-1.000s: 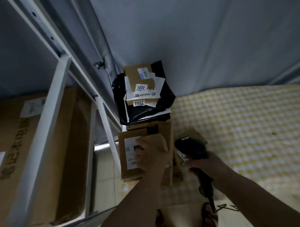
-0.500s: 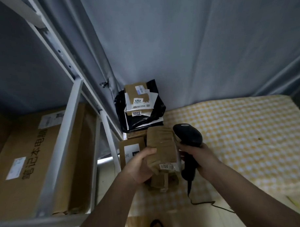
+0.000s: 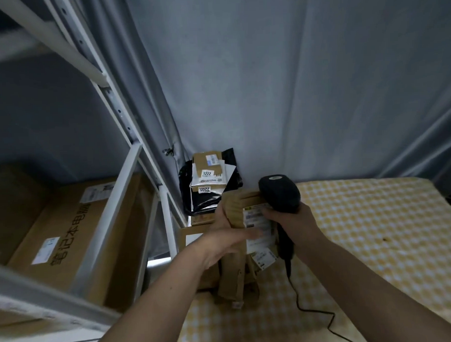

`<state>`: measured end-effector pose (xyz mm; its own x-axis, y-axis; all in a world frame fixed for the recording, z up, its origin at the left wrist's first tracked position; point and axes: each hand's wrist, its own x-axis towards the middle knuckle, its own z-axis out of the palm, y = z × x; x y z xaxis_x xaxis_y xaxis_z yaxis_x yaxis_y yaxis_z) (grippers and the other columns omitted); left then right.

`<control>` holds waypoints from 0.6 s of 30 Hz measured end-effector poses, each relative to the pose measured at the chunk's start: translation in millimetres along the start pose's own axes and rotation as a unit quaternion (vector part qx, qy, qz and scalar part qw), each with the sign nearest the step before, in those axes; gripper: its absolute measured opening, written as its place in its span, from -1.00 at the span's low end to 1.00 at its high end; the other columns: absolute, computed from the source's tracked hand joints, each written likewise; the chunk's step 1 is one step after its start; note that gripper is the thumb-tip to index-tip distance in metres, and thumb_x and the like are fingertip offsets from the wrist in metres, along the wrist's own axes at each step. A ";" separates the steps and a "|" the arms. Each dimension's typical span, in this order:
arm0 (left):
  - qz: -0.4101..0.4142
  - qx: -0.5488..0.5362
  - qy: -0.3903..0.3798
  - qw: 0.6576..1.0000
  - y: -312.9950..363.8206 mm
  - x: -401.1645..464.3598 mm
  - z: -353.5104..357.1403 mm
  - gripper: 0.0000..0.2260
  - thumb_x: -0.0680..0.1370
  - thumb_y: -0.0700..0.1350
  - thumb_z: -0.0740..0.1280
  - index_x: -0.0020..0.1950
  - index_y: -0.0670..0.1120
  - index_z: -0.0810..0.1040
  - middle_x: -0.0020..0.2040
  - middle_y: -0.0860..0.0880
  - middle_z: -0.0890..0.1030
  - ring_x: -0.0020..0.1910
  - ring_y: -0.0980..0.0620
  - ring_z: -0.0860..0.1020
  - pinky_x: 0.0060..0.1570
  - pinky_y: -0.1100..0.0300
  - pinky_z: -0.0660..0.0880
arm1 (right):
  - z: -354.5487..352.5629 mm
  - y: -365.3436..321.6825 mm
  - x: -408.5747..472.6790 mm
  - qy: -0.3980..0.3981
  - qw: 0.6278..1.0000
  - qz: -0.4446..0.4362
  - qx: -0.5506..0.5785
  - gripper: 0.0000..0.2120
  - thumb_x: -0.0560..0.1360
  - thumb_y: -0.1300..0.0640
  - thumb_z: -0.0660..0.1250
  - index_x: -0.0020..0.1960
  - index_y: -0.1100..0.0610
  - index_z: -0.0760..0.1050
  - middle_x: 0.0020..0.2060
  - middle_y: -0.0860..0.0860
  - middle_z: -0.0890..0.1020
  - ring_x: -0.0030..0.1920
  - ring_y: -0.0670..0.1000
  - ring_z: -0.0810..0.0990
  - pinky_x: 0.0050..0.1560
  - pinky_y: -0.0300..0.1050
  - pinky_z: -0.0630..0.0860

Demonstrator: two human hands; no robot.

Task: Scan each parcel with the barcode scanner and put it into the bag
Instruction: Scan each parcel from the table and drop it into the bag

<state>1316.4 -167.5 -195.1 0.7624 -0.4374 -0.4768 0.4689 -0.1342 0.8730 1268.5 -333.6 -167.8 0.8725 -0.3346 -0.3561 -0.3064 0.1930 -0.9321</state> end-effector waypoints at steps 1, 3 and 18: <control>0.006 0.019 0.016 1.000 2.0 0.0 1.7 0.00 0.20 -0.27 0.63 0.47 0.18 0.15 0.16 -0.04 0.63 0.16 -0.05 0.60 0.08 -0.17 0.57 | -0.9 -4.1 -0.8 -0.002 1.000 -0.004 -0.013 -0.75 0.40 0.28 0.47 0.06 0.19 0.55 -0.11 0.10 0.66 -0.10 0.12 0.65 -0.04 0.07 0.61; 0.014 0.012 0.043 0.999 10.1 -1.0 0.6 -0.05 0.26 -0.40 0.57 0.47 0.08 0.16 0.13 -0.07 0.64 0.13 -0.07 0.61 0.08 -0.14 0.58 | -4.1 -13.6 -3.0 0.001 0.999 -0.015 -0.028 -0.77 0.40 0.26 0.47 0.03 0.21 0.56 -0.15 0.10 0.65 -0.15 0.09 0.63 -0.09 0.03 0.59; 0.126 -0.114 0.036 0.985 64.5 6.7 -46.2 -0.02 0.07 -0.31 0.66 0.43 -0.10 0.33 0.21 -0.12 0.63 0.21 -0.13 0.59 0.24 -0.18 0.48 | 24.2 -44.9 -55.4 -0.104 0.985 -0.067 -0.119 -0.91 0.42 0.21 0.44 -0.13 0.24 0.61 -0.19 0.26 0.66 -0.24 0.11 0.62 -0.14 -0.05 0.53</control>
<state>1372.3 -138.0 -146.6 0.8933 -0.3658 -0.2612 0.3426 0.1781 0.9224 1243.1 -301.4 -104.7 0.9630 -0.1411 -0.2298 -0.2413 -0.0705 -0.9679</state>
